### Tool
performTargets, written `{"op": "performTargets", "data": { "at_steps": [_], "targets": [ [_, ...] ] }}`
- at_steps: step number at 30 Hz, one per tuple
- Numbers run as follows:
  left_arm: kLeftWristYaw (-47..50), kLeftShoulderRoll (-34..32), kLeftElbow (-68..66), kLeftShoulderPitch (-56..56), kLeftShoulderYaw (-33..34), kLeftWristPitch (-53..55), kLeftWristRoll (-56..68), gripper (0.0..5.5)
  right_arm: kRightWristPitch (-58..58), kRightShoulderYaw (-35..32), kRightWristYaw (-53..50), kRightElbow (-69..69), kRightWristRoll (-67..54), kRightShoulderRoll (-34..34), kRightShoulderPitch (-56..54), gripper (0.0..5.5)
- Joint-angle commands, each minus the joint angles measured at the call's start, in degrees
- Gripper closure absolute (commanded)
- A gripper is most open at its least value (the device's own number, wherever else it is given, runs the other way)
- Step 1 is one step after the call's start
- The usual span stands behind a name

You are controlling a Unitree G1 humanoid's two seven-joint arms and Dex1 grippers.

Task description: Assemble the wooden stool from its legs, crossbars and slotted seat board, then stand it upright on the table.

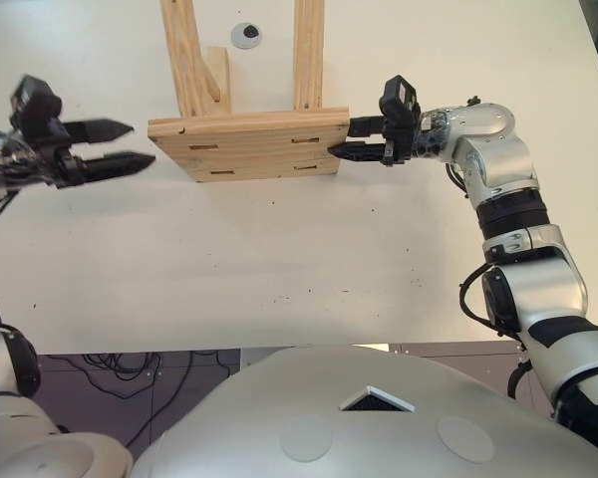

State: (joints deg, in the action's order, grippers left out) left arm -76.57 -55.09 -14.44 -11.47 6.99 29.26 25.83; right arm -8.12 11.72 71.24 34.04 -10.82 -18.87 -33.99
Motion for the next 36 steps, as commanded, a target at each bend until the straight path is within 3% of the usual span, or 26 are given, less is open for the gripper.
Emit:
{"op": "performTargets", "data": {
  "at_steps": [1, 10, 13, 18, 24, 26, 30, 36],
  "targets": [
    [1.4, 3.1, -3.4, -2.9, -1.0, -5.0, -2.2, 1.75, -0.2, 0.6, 0.9, 0.5, 1.0, -0.9, 0.1, 3.96],
    [-1.2, 11.0, -12.0, -10.4, -6.4, -10.9, -4.8, 1.75, -0.1, 1.7, 3.2, 0.6, 1.7, -1.1, 0.1, 4.06],
    [-2.7, 12.5, -12.7, -10.8, -6.6, -8.4, -3.3, 2.26, -0.2, 2.1, 3.6, 0.8, 1.8, -0.8, 0.0, 4.06],
    [-4.8, 10.3, -11.0, -9.3, -8.2, -1.1, -3.7, 2.66, -3.1, 1.3, 3.7, 1.2, 0.8, -0.7, -0.9, 4.06],
    [-5.3, 8.2, -9.8, -7.5, -8.9, -1.4, -5.2, 2.87, -4.8, 0.5, 3.8, 1.2, 0.5, -1.0, -0.7, 4.06],
    [-5.6, 8.4, -8.0, -8.0, -8.6, 3.9, -2.8, 2.93, -10.0, 0.4, 4.3, -0.1, -0.7, -1.1, -0.8, 4.06],
    [-7.1, 6.9, -1.7, -6.7, -7.0, 16.9, 3.7, 2.94, -35.5, -0.3, 11.7, -6.5, -9.3, -3.9, -3.5, 4.06],
    [-1.2, 4.4, -1.0, -11.5, -1.0, 37.2, 11.8, 3.13, -55.5, -4.2, 15.0, -15.3, -19.8, -7.9, -2.1, 4.06]
  ]
}}
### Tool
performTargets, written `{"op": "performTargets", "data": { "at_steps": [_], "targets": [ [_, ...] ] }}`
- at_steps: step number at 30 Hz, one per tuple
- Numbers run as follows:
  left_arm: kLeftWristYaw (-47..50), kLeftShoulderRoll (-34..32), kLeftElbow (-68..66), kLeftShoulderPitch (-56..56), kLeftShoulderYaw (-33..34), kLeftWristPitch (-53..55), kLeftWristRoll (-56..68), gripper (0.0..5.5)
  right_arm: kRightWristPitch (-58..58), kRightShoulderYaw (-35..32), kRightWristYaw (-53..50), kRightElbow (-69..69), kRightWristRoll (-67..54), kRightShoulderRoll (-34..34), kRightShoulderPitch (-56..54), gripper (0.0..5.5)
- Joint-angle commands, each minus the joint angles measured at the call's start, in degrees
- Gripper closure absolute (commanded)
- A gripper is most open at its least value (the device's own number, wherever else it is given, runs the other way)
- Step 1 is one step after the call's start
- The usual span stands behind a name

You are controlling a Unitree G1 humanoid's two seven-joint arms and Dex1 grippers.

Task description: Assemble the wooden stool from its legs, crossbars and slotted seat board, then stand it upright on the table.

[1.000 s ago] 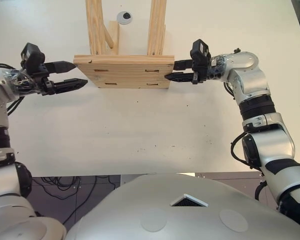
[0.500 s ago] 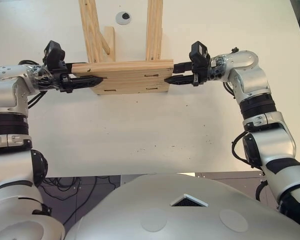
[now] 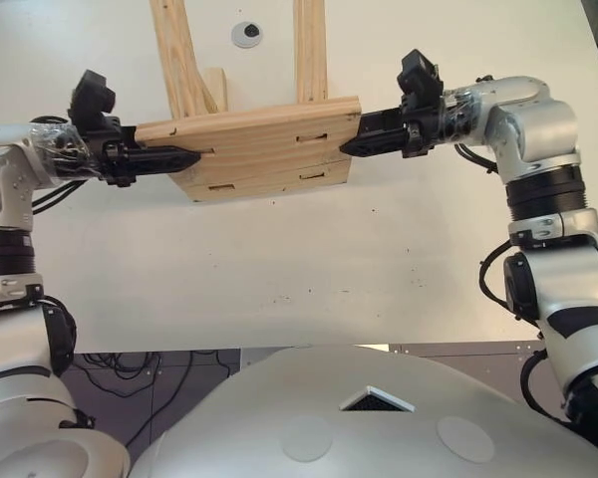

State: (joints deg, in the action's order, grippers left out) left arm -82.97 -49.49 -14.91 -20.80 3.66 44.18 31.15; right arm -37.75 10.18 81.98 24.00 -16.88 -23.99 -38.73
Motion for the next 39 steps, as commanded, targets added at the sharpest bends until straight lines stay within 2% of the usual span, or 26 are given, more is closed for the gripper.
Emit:
{"op": "performTargets", "data": {
  "at_steps": [1, 5, 10, 13, 16, 24, 30, 31, 37, 39],
  "targets": [
    [6.7, -1.2, -1.0, -4.5, 2.9, 25.6, 7.2, 3.16, -30.3, -4.7, 4.0, -8.1, -17.0, -3.5, 3.4, 4.06],
    [16.2, 2.8, -9.7, -17.4, 9.0, 38.1, 7.2, 3.26, -45.7, -15.3, 0.9, -13.7, -26.7, -2.9, 2.9, 4.06],
    [28.8, 5.9, -24.0, -29.8, 17.9, 45.3, 1.4, 3.29, -53.5, -23.9, -6.3, -13.0, -28.8, 1.6, 0.1, 4.13],
    [42.5, 6.7, -37.8, -35.3, 25.0, 41.0, 0.6, 3.33, -54.3, -32.1, -13.7, -6.2, -27.8, 5.1, -5.3, 4.13],
    [55.6, 7.8, -46.9, -36.7, 30.2, 32.7, 5.1, 3.34, -51.9, -37.7, -21.5, 0.3, -25.5, 7.5, -8.9, 4.13],
    [75.7, 17.8, -56.6, -39.3, 35.8, 9.0, 16.1, 3.54, -38.4, -42.5, -36.5, 15.8, -21.9, 9.3, -12.6, 4.16],
    [78.9, 19.1, -57.9, -39.3, 36.8, 3.6, 17.1, 3.54, -28.5, -41.6, -42.2, 25.3, -19.5, 9.7, -14.2, 4.16],
    [79.2, 19.5, -58.0, -39.3, 36.9, 2.5, 17.1, 3.20, -27.9, -41.2, -42.4, 26.3, -19.5, 9.7, -14.4, 3.79],
    [82.0, 22.6, -59.7, -40.4, 38.8, -7.8, 17.6, 2.20, -25.4, -39.5, -42.3, 29.9, -19.7, 8.8, -15.3, 2.66],
    [82.5, 23.5, -60.4, -40.6, 38.5, -9.1, 16.8, 2.16, -25.1, -38.9, -42.0, 30.2, -19.8, 8.4, -15.2, 2.34]
  ]
}}
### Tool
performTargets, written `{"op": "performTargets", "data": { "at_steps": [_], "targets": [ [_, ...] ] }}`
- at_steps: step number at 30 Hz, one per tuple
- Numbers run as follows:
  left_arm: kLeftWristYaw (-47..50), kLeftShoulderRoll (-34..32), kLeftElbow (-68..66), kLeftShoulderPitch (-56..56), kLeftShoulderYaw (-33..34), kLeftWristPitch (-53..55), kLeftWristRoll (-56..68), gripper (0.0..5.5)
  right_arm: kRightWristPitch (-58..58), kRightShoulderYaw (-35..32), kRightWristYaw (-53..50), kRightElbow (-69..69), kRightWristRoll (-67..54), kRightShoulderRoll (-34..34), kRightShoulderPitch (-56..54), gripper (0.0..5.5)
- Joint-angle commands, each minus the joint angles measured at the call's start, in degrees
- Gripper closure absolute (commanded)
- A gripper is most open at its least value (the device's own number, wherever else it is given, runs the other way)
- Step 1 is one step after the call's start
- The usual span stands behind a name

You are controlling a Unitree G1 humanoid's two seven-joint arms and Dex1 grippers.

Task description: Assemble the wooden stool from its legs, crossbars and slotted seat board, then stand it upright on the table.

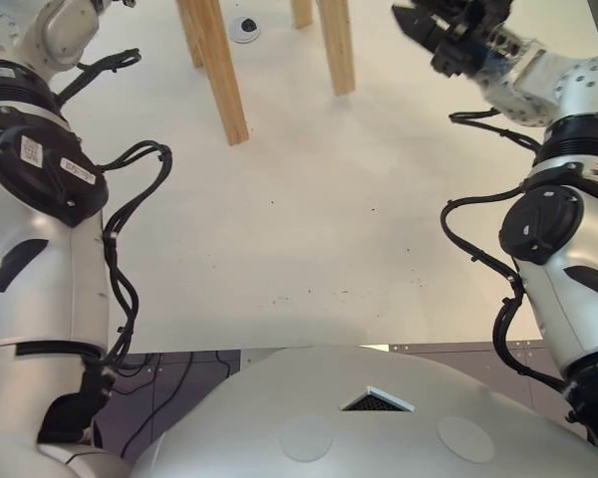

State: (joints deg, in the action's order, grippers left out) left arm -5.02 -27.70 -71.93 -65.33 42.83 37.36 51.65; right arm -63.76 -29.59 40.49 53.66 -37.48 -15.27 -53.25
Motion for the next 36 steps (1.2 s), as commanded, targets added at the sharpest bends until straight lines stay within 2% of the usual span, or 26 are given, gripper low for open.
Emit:
{"op": "performTargets", "data": {
  "at_steps": [1, 7, 10, 13, 18, 21, 24, 26, 27, 28, 30, 33, 36],
  "targets": [
    [4.2, 1.6, -3.4, 3.8, -1.4, -2.0, -4.5, 2.16, 1.2, 1.0, -0.4, 0.6, 0.7, -0.6, -0.5, 2.22],
    [-0.6, -2.3, -1.6, 5.0, -3.8, 2.7, -6.9, 2.16, 1.8, 0.6, -0.3, -1.9, -0.4, -1.4, 1.8, 1.28],
    [-9.8, -3.0, 5.9, 7.2, -8.8, 1.9, -9.9, 2.16, 6.8, 3.6, 0.8, -13.4, 0.6, -0.3, 8.0, 0.80],
    [-15.8, -1.1, 17.0, 10.6, -11.2, 3.4, -9.3, 2.16, 7.6, 6.8, -0.6, -28.7, -0.7, 2.3, 15.5, 0.74],
    [-16.8, 1.3, 35.4, 19.5, -13.8, -0.3, -10.8, 2.16, 12.0, 10.9, -3.6, -38.2, 0.9, 4.5, 20.3, 0.74],
    [-15.5, 5.2, 50.9, 27.4, -13.7, -2.6, -9.3, 2.16, 17.7, 11.0, -7.4, -42.5, 1.3, 7.1, 22.7, 0.74],
    [-15.0, 9.1, 60.7, 32.2, -14.5, -6.8, -9.2, 2.16, 20.2, 9.8, -10.8, -45.8, -0.3, 9.5, 24.6, 0.74],
    [-10.6, 10.0, 59.5, 33.7, -15.3, -4.5, -10.5, 2.16, 21.1, 10.5, -12.0, -46.8, -0.4, 10.4, 25.4, 0.74],
    [-6.7, 10.9, 56.7, 33.1, -13.2, -3.3, -9.4, 2.16, 21.3, 11.3, -12.2, -47.0, 0.0, 10.7, 25.8, 0.74],
    [-0.6, 11.9, 52.1, 31.5, -8.0, -1.6, -4.6, 2.16, 21.6, 12.9, -11.8, -47.1, 0.7, 10.4, 26.1, 0.74],
    [4.1, 12.1, 47.1, 29.5, -3.3, 0.8, 0.3, 2.16, 21.9, 14.9, -11.3, -47.2, 1.5, 9.6, 26.7, 0.74],
    [4.7, 11.5, 46.3, 28.4, -4.5, 2.8, 1.2, 1.65, 22.4, 15.6, -11.2, -46.8, 1.7, 9.0, 27.2, 0.71],
    [3.9, 11.0, 50.3, 30.6, -5.6, -0.8, -1.2, 1.15, 22.9, 16.4, -11.0, -46.8, 2.1, 8.9, 27.6, 0.71]
  ]
}}
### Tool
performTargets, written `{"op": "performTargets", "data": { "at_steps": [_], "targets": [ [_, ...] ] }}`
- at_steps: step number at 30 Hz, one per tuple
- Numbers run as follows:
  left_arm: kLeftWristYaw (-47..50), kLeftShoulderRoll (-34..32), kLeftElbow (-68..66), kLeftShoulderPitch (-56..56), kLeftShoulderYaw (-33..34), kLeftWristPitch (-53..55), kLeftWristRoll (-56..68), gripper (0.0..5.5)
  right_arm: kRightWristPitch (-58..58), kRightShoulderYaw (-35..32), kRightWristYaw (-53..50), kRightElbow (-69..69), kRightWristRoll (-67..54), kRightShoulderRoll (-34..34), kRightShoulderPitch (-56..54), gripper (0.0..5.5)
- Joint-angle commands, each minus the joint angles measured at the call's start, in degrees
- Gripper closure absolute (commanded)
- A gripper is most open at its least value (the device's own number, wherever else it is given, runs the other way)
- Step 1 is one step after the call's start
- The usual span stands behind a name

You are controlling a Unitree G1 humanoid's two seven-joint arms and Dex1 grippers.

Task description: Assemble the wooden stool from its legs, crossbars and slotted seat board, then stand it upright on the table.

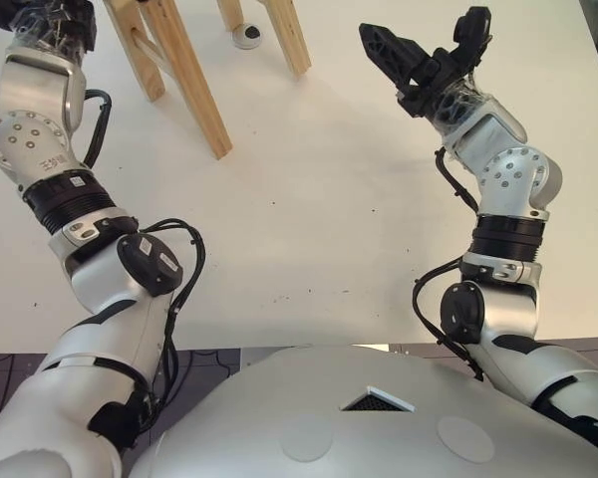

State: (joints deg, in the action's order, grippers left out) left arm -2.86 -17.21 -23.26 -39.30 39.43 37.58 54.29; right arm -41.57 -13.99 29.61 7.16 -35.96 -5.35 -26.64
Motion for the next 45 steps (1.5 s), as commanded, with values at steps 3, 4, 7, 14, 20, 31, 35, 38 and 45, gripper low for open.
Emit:
{"op": "performTargets", "data": {
  "at_steps": [3, 4, 7, 14, 20, 31, 35, 38, 45],
  "targets": [
    [0.6, 2.9, 11.5, 10.8, -3.2, -3.3, -3.7, 0.97, 1.4, 1.3, -0.5, -1.0, 0.6, -0.7, 2.2, 0.71],
    [0.6, 4.4, 14.9, 12.7, -3.3, -3.8, -2.8, 0.97, 1.7, 1.6, -0.6, -1.3, 0.7, -0.5, 2.8, 0.71],
    [1.3, 6.5, 22.2, 16.9, -3.7, -7.2, -3.3, 0.97, 2.9, 3.0, -0.7, -2.3, 1.7, -0.3, 3.9, 0.71],
    [0.6, 8.5, 22.9, 14.7, -8.5, -11.9, -5.0, 0.67, 4.5, 4.4, -1.0, -2.9, 2.6, -0.3, 5.2, 0.71],
    [2.2, 8.4, 17.1, 16.6, -10.2, -17.0, -12.1, 0.14, 5.7, 5.0, -1.5, -2.0, 3.0, 0.1, 5.2, 0.71],
    [-0.6, 10.8, 29.2, 29.1, -12.8, -26.8, -16.4, 0.14, 6.2, 5.1, -2.6, -2.9, 3.0, 0.0, 6.7, 0.71],
    [0.3, 10.8, 25.0, 25.6, -14.4, -31.1, -20.1, 0.14, 7.1, 7.0, -1.8, -2.3, 4.1, -0.1, 6.4, 0.71],
    [0.9, 9.2, 20.0, 21.6, -14.3, -34.2, -22.7, 0.14, 7.1, 5.3, -3.2, -2.3, 2.7, 0.4, 6.6, 0.71],
    [2.6, 4.8, 6.7, 15.9, -14.9, -35.7, -28.0, 0.14, 8.3, 7.5, -2.5, -0.7, 3.8, 0.6, 6.6, 0.71]
  ]
}}
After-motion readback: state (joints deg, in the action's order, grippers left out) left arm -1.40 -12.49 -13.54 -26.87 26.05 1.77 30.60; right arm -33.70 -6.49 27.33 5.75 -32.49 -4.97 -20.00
